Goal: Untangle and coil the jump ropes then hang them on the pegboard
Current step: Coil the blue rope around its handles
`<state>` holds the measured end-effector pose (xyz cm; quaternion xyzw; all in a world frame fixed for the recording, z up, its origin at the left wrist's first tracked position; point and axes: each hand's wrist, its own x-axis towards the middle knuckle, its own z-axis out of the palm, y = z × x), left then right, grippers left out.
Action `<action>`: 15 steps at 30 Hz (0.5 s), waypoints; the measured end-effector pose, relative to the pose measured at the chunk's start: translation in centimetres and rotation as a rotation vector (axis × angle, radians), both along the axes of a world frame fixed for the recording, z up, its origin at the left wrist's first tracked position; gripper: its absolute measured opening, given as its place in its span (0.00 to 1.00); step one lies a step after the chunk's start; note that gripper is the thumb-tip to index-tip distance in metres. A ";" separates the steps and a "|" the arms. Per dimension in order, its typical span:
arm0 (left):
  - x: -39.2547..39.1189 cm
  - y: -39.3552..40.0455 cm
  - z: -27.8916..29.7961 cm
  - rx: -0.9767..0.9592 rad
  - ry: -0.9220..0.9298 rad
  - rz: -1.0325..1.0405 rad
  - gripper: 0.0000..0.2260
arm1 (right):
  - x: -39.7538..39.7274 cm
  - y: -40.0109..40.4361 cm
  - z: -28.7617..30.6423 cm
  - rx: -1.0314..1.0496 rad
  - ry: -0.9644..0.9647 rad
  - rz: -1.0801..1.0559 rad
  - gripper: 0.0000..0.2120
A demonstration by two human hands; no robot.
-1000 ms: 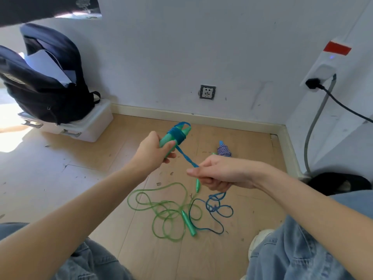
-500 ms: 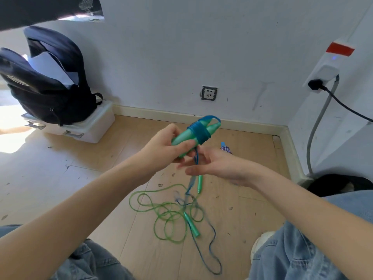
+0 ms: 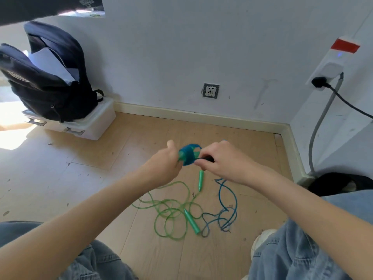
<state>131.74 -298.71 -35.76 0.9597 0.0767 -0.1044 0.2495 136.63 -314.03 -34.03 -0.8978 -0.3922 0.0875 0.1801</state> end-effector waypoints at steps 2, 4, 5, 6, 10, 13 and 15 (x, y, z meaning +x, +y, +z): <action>-0.8 -1.1 -0.1 0.093 0.191 -0.189 0.08 | 0.0 0.0 -0.3 -0.058 0.069 0.059 0.11; -1.3 -1.3 0.3 0.039 0.332 -0.383 0.08 | 0.3 -0.1 -0.3 -0.047 0.169 0.061 0.12; -1.5 -1.1 0.7 -0.043 0.376 -0.457 0.08 | 0.5 -0.2 -0.2 -0.023 0.246 0.049 0.12; -1.6 -0.7 1.1 -0.144 0.411 -0.515 0.09 | 0.7 -0.4 0.0 0.011 0.347 0.035 0.11; -1.9 1.2 3.1 -0.587 0.485 -0.564 0.08 | 1.2 -1.3 0.7 0.181 0.686 0.016 0.11; -1.7 2.9 3.9 -1.015 0.391 -0.388 0.09 | 1.3 -1.8 0.9 0.358 0.797 -0.029 0.11; -1.2 3.4 4.0 -1.263 0.311 -0.235 0.13 | 1.3 -1.9 0.7 0.482 0.851 -0.070 0.14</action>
